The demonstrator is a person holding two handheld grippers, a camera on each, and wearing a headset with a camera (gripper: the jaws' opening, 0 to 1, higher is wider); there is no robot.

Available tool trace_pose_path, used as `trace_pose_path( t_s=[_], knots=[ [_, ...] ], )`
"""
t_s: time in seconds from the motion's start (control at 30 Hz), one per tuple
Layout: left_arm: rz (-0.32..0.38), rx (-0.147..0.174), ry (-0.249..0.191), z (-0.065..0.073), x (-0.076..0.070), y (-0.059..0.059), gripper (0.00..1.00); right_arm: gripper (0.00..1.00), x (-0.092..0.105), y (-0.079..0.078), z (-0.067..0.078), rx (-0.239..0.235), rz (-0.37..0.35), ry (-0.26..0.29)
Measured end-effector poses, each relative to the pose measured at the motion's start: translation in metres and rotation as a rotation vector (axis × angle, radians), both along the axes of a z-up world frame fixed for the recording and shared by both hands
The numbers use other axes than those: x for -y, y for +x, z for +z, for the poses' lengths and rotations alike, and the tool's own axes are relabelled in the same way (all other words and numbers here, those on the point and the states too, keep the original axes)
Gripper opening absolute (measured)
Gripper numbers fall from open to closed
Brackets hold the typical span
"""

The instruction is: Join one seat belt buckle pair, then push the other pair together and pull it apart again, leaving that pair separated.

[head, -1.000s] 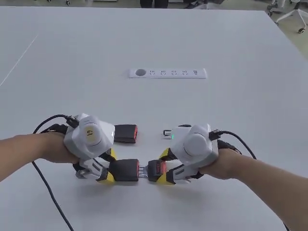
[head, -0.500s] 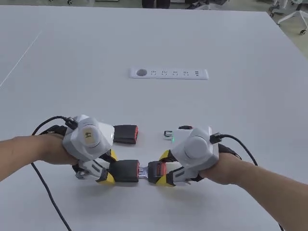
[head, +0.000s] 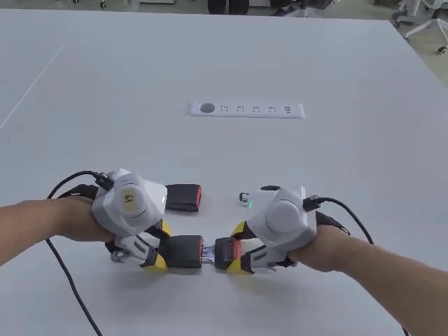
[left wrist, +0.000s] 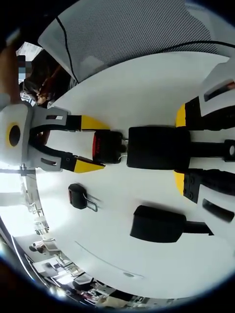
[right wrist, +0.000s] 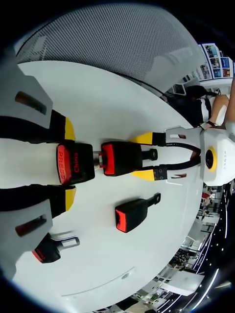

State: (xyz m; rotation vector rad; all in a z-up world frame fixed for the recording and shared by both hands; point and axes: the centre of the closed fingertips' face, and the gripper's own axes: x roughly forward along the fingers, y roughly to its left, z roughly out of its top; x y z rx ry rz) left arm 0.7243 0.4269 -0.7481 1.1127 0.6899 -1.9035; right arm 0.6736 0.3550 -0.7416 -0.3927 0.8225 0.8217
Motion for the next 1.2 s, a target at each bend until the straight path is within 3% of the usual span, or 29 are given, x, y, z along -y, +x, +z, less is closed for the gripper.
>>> trace_pose_path(
  t_s=[0.43,1.2],
  knots=[
    [-0.003,0.001,0.001,-0.001,-0.001,0.000,0.29,0.29,-0.012,0.006,-0.001,-0.004,-0.001,0.004],
    [0.003,-0.003,0.001,0.000,0.001,-0.001,0.27,0.27,-0.013,0.008,-0.002,-0.012,-0.027,-0.015]
  ],
)
